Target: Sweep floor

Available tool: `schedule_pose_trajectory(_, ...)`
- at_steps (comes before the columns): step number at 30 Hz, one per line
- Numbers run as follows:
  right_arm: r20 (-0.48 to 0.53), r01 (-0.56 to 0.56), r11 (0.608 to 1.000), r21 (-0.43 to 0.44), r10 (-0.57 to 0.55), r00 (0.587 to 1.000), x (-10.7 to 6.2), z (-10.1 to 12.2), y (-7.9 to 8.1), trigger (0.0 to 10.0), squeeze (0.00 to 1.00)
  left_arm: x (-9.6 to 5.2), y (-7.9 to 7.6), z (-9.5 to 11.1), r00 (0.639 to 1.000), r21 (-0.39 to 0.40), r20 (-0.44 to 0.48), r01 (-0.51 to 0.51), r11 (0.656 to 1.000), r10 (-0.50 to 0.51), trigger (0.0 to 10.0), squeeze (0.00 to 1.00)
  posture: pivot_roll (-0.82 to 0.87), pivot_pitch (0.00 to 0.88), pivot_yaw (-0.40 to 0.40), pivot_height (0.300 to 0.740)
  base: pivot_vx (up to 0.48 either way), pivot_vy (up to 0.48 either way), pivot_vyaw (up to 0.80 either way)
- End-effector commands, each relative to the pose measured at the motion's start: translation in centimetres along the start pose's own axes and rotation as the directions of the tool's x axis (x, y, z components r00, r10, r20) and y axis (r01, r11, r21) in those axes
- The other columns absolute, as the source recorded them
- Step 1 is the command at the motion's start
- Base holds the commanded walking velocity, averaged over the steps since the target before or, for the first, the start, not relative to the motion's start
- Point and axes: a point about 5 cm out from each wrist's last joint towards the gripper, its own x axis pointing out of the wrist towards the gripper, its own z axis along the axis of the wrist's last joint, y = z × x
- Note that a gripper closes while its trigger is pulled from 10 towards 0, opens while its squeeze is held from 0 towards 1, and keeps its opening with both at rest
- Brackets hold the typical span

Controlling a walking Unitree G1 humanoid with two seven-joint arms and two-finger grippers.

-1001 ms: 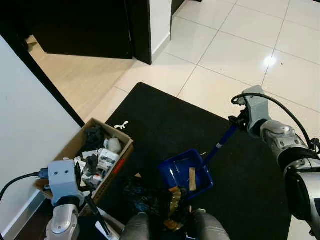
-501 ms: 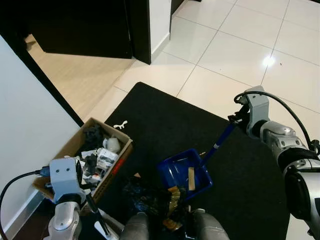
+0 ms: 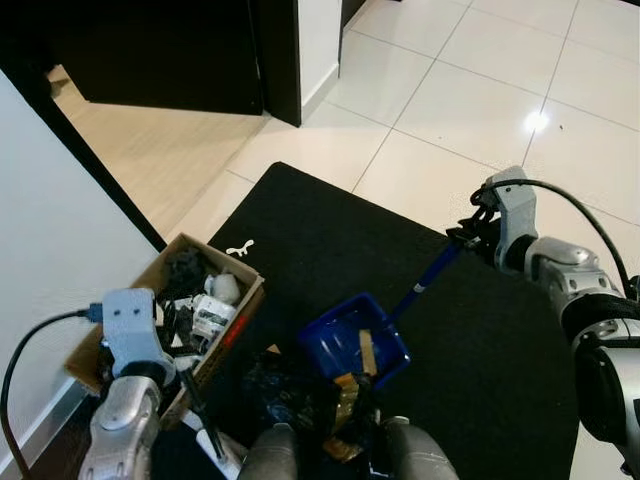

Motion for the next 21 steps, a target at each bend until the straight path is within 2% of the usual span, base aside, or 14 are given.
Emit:
schedule_pose_trajectory(1,0.034,0.023,1.0,-0.004,-0.023,0.999,-0.1,0.2,-0.2,10.0,0.0,-0.6,0.1,-0.9,0.999,0.011,-0.04,0.017,1.0,-0.016,10.0,0.0,0.29,0.201,-0.094,0.74,0.0,0.0,0.0)
schedule_pose_trajectory(3,0.055,0.028,0.999,0.027,-0.03,0.998,0.2,0.1,0.3,10.0,0.0,-0.4,0.2,-0.5,1.0,0.018,-0.013,0.013,1.0,-0.013,10.0,0.0,0.29,0.199,-0.1,0.74,0.0,0.0,0.0)
schedule_pose_trajectory(7,0.056,0.002,0.999,0.046,-0.005,0.998,1.1,-0.6,1.9,10.0,0.0,-0.2,1.3,-0.1,0.999,0.011,0.021,-0.031,0.999,0.031,10.0,0.0,0.29,0.195,-0.116,0.74,0.0,0.0,0.0)
schedule_pose_trajectory(14,0.028,-0.036,0.998,0.055,0.035,0.999,1.9,-1.6,3.5,10.0,0.0,-0.3,1.7,-0.6,1.0,0.008,-0.003,-0.012,1.0,0.012,10.0,0.0,0.3,0.183,-0.126,0.74,0.0,0.0,0.0)
schedule_pose_trajectory(17,0.026,-0.039,0.997,0.061,0.037,0.999,2.1,-1.7,3.9,10.0,0.0,-0.2,1.3,-0.9,1.0,-0.005,-0.007,-0.013,1.0,0.013,10.0,0.0,0.3,0.181,-0.126,0.74,0.0,0.0,0.0)
schedule_pose_trajectory(19,0.035,-0.045,0.996,0.071,0.043,0.998,2.5,-1.7,4.6,10.0,0.0,-0.2,0.3,-1.5,1.0,-0.016,-0.012,0.001,1.0,-0.001,10.0,0.0,0.29,0.174,-0.124,0.74,0.0,0.0,0.0)
schedule_pose_trajectory(20,0.035,-0.045,0.996,0.071,0.043,0.998,2.5,-1.7,4.6,10.0,0.0,-0.2,0.3,-1.5,1.0,-0.016,-0.012,0.001,1.0,-0.001,10.0,0.0,0.29,0.174,-0.124,0.74,0.0,0.0,0.0)
schedule_pose_trajectory(21,0.044,-0.061,0.995,0.077,0.057,0.997,2.9,-1.6,5.3,10.0,0.0,-0.2,-0.6,-2.1,1.0,-0.032,-0.022,0.007,0.999,-0.007,10.0,0.0,0.29,0.174,-0.124,0.74,0.0,0.0,0.0)
